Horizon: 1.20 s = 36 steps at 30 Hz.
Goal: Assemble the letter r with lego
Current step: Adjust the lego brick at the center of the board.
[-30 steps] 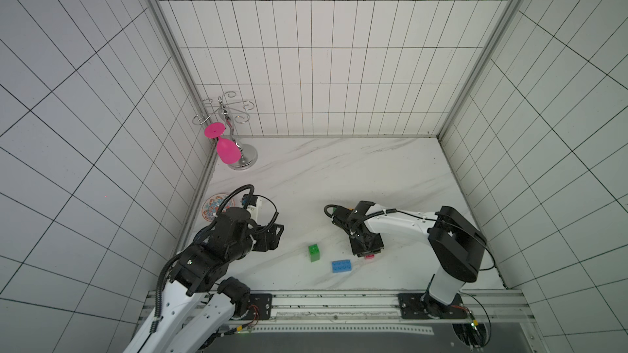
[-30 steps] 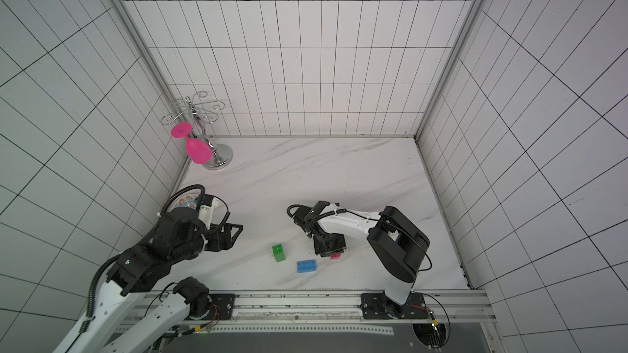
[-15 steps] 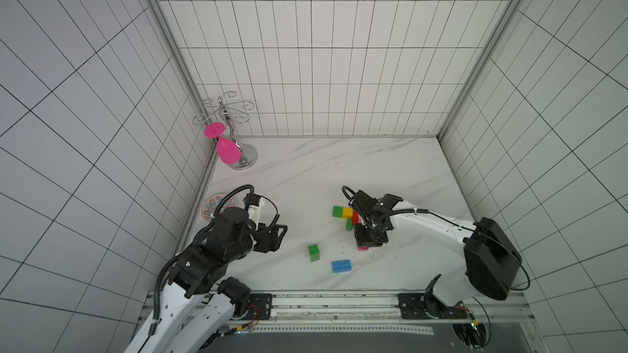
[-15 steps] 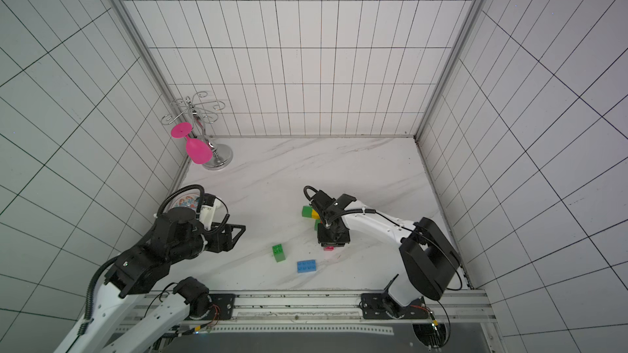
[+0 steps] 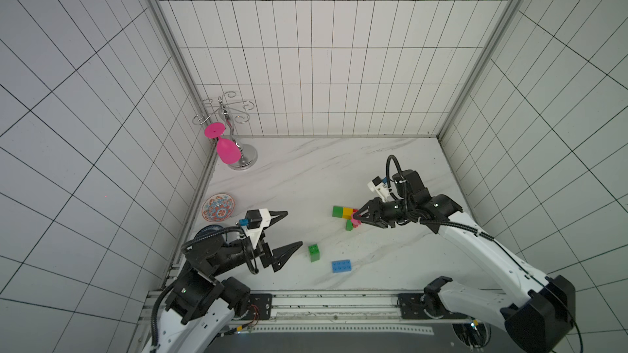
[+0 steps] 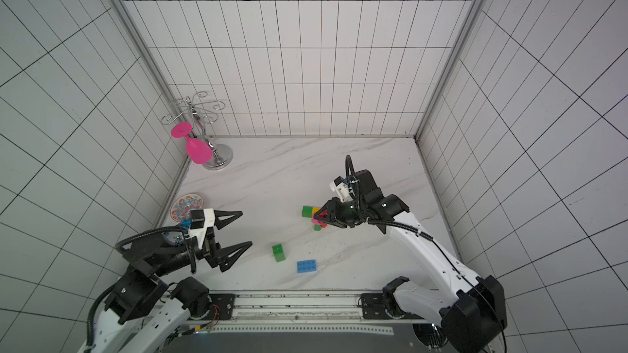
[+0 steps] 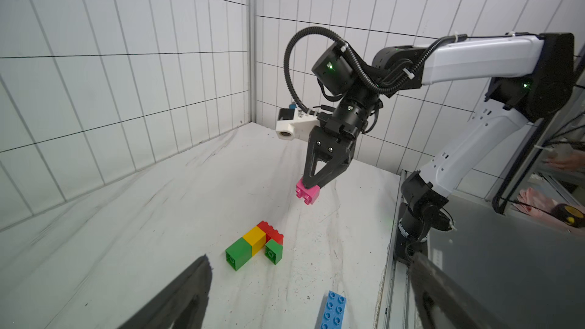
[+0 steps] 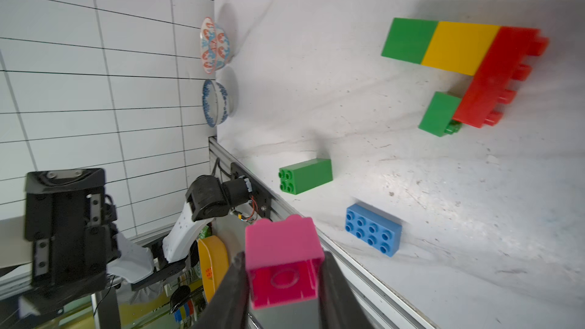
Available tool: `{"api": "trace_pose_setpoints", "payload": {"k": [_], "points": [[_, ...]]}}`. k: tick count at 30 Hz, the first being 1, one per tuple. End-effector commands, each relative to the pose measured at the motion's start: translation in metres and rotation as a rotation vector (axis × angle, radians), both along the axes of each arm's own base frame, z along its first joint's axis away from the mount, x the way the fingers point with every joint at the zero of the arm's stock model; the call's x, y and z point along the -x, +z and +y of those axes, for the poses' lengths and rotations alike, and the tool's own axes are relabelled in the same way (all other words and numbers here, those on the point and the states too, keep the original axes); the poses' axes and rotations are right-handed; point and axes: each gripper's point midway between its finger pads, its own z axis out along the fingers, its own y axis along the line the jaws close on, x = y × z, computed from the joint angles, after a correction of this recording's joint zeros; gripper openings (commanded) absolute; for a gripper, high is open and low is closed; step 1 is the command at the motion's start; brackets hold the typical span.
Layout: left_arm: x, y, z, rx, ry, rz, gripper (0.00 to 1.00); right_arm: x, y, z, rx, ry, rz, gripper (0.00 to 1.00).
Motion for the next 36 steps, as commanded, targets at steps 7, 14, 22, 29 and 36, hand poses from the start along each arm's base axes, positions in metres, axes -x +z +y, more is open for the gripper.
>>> {"api": "trace_pose_setpoints", "payload": {"k": [7,14,22,29,36], "points": [[0.024,0.026,-0.042,0.068,-0.288,-0.304,0.95,0.021,0.092,0.023,-0.363,0.156,-0.091,0.00],[0.028,0.016,-0.074,0.037,-0.367,-0.347,0.91,0.037,0.106,0.027,-0.397,0.215,-0.107,0.00],[0.012,0.034,-0.083,0.106,-0.274,-0.358,0.86,0.055,0.114,0.037,-0.417,0.289,-0.129,0.00],[0.011,0.040,-0.088,0.117,-0.289,-0.369,0.84,0.062,0.119,0.043,-0.428,0.317,-0.141,0.00],[0.010,0.037,-0.094,0.103,-0.297,-0.370,0.82,0.069,0.125,0.050,-0.437,0.346,-0.156,0.00]]}}
